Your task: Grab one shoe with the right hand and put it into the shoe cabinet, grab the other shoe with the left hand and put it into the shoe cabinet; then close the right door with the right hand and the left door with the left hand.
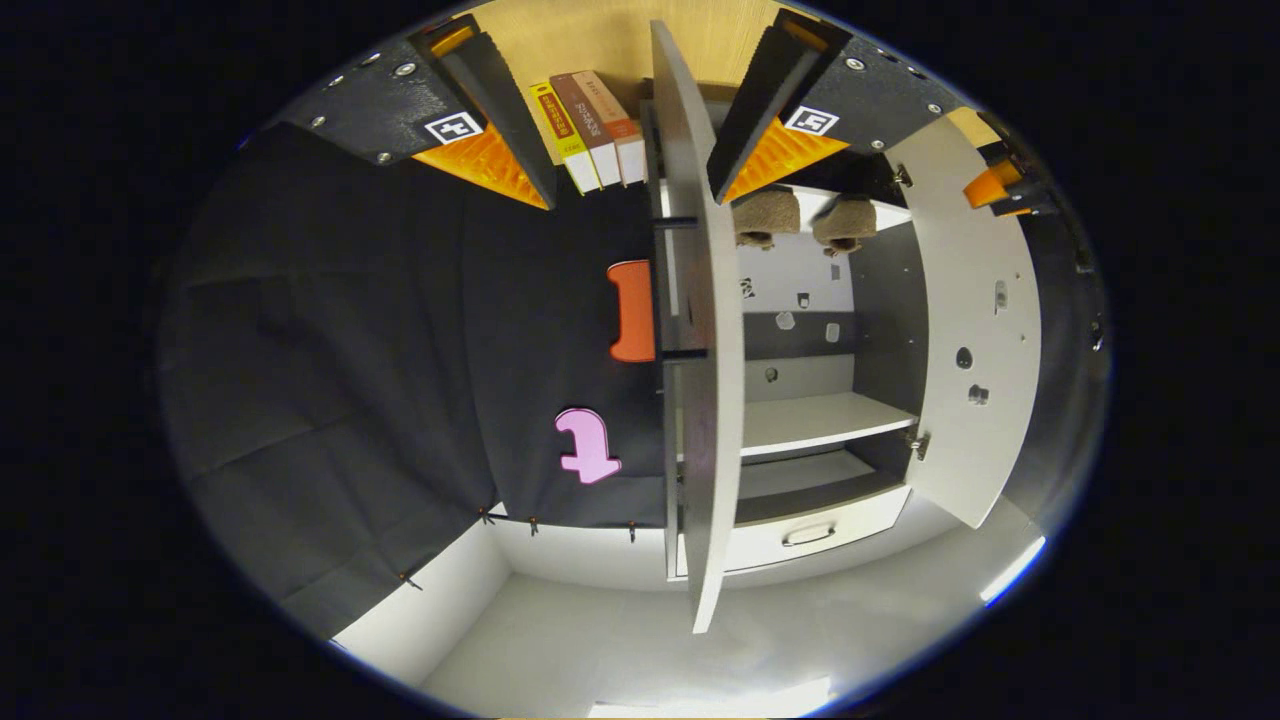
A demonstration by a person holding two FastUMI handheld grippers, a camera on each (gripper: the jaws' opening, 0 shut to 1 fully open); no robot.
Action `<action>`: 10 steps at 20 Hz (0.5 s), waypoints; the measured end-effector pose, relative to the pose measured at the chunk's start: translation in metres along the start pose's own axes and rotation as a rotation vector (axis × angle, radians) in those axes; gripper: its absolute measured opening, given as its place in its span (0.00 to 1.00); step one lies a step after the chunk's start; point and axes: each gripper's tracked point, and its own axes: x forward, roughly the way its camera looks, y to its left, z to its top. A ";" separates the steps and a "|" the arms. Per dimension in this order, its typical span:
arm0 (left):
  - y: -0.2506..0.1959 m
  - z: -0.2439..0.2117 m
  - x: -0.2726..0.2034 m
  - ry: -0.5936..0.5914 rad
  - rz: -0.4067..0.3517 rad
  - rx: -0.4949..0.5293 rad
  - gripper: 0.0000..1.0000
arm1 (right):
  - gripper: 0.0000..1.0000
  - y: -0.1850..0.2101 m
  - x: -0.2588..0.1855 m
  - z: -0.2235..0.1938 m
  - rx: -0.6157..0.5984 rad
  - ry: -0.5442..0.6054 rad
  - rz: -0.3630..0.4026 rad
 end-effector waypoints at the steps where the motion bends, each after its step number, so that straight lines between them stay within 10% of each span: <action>1: -0.003 -0.001 -0.005 -0.004 -0.004 0.007 0.96 | 0.94 -0.011 0.007 0.010 -0.002 -0.010 -0.023; 10: -0.020 -0.023 -0.023 0.046 -0.026 0.001 0.96 | 0.98 -0.042 0.064 0.045 -0.060 -0.036 -0.035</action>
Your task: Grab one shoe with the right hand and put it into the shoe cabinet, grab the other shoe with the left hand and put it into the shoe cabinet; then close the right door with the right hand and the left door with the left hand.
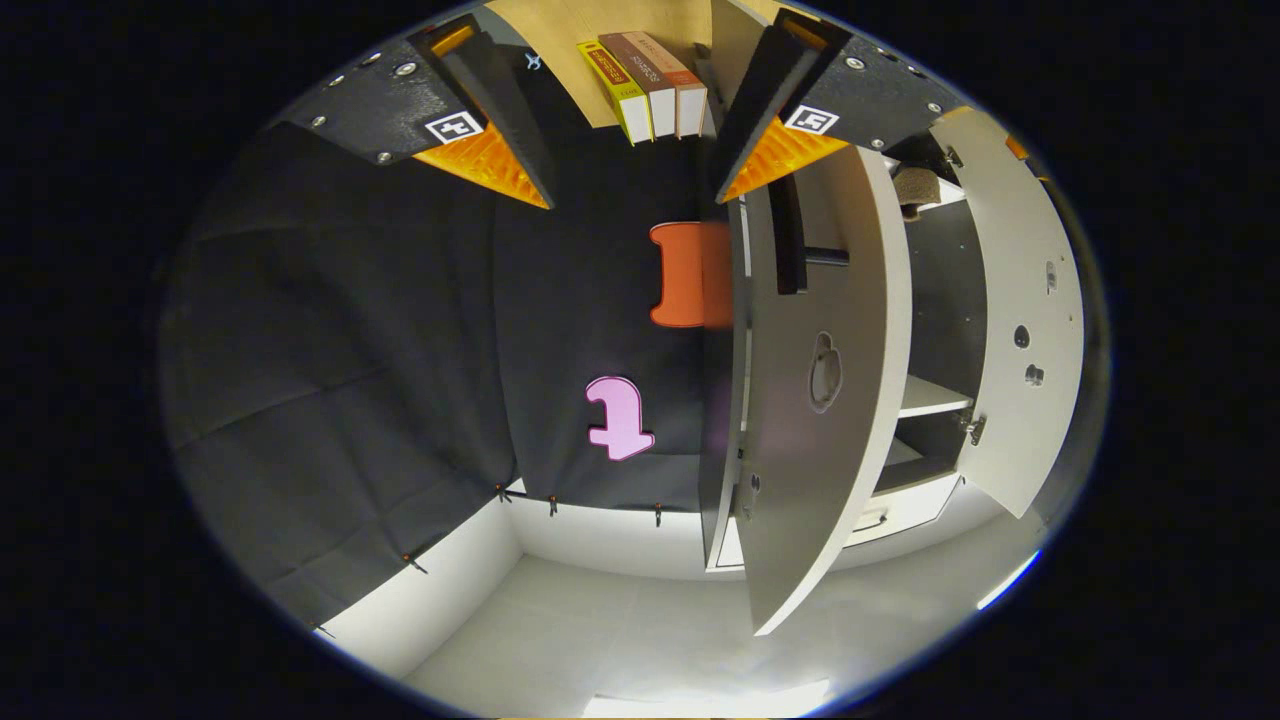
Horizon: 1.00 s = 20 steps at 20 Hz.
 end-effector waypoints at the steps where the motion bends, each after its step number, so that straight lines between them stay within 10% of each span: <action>1: 0.003 0.001 0.000 0.000 0.005 0.015 0.96 | 0.94 0.005 0.002 0.000 -0.013 0.001 0.006; 9: 0.026 0.005 -0.008 -0.021 0.046 0.016 0.96 | 0.96 0.040 -0.006 0.000 -0.041 -0.011 0.008; 20: 0.052 -0.003 -0.010 -0.008 0.050 0.015 0.96 | 0.88 0.162 0.000 -0.008 -0.005 -0.012 0.195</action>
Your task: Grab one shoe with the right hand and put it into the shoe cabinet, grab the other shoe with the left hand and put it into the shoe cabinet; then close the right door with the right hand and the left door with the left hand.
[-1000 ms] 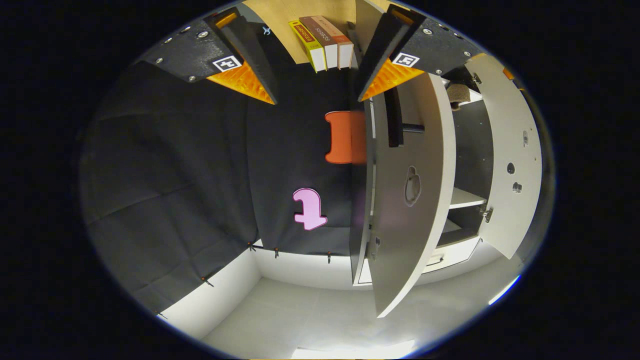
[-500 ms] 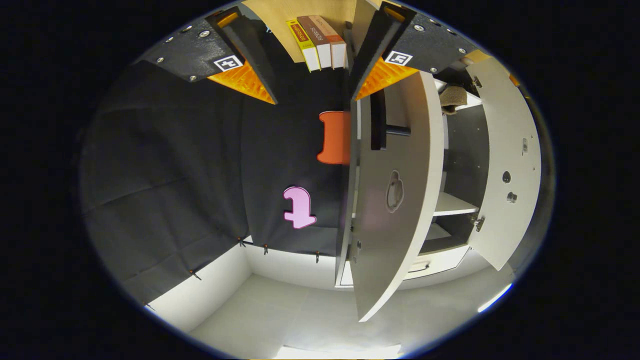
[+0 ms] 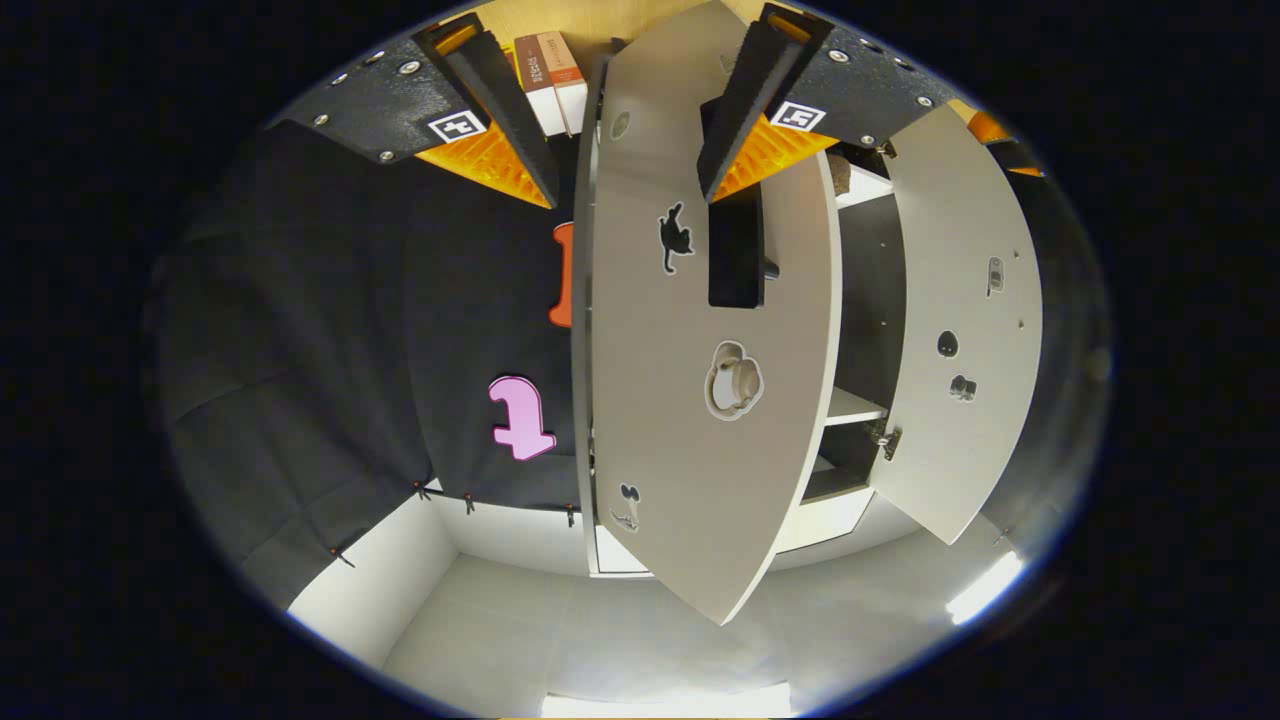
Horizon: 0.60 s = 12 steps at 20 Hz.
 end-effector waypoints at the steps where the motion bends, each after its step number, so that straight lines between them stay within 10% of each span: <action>1: 0.003 0.000 0.000 0.000 0.002 -0.003 0.99 | 0.88 0.008 0.004 -0.002 -0.012 0.006 0.019; 12: 0.031 0.000 -0.003 -0.011 0.039 0.001 0.96 | 0.92 0.077 0.053 -0.031 0.037 0.068 0.131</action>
